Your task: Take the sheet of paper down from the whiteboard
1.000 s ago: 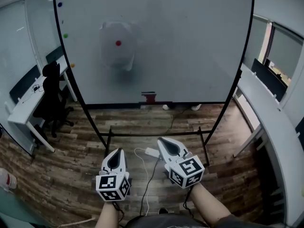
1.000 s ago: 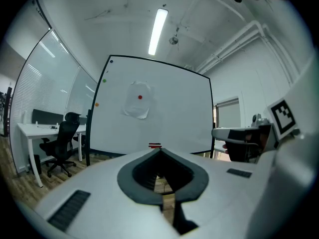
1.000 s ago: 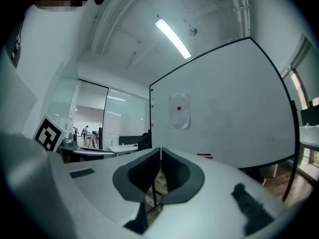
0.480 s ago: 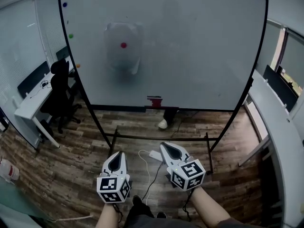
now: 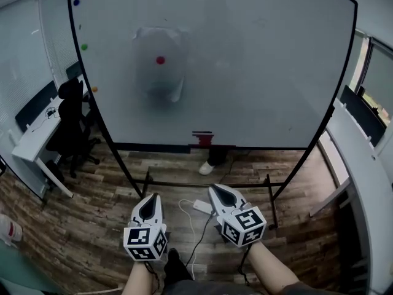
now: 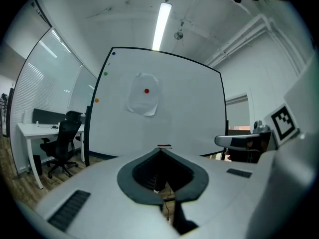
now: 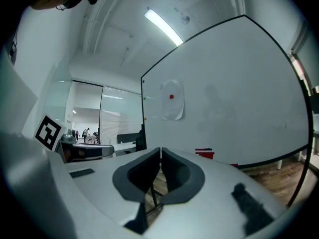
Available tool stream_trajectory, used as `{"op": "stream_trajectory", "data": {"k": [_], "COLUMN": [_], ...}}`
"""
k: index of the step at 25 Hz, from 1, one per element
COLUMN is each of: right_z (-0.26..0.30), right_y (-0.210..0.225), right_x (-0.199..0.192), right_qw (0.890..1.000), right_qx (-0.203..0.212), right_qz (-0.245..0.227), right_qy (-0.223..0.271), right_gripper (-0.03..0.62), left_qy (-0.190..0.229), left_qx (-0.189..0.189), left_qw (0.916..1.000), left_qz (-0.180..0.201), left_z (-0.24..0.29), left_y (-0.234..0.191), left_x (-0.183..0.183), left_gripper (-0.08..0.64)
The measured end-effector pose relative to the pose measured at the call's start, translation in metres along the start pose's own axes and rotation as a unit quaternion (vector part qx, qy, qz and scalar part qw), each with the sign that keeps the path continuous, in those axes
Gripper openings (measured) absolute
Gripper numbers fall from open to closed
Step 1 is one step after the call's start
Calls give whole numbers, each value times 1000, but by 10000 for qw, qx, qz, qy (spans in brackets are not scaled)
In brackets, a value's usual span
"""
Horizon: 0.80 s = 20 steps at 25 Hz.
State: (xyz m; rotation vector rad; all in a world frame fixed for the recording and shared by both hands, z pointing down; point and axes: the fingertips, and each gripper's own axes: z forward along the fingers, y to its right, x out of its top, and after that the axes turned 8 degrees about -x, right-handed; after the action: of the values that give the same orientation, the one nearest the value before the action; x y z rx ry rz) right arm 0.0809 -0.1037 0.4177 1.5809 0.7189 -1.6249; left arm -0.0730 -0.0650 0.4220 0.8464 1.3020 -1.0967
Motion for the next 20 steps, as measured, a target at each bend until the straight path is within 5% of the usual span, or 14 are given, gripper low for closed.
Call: {"op": "stream_trajectory", "data": {"k": [20], "right_z": [203], "right_y": [21], "right_x": [39], "right_qw": [9931], "right_qx": [-1123], "right_qz": [301], "right_qy": [176], "right_gripper": [26], "left_qy": [294], "left_qx": [-966], "left_qw": [9942], "left_qz": [369], "left_z": [147], "left_y": [-148], "left_x": [71], "left_gripper": [12]}}
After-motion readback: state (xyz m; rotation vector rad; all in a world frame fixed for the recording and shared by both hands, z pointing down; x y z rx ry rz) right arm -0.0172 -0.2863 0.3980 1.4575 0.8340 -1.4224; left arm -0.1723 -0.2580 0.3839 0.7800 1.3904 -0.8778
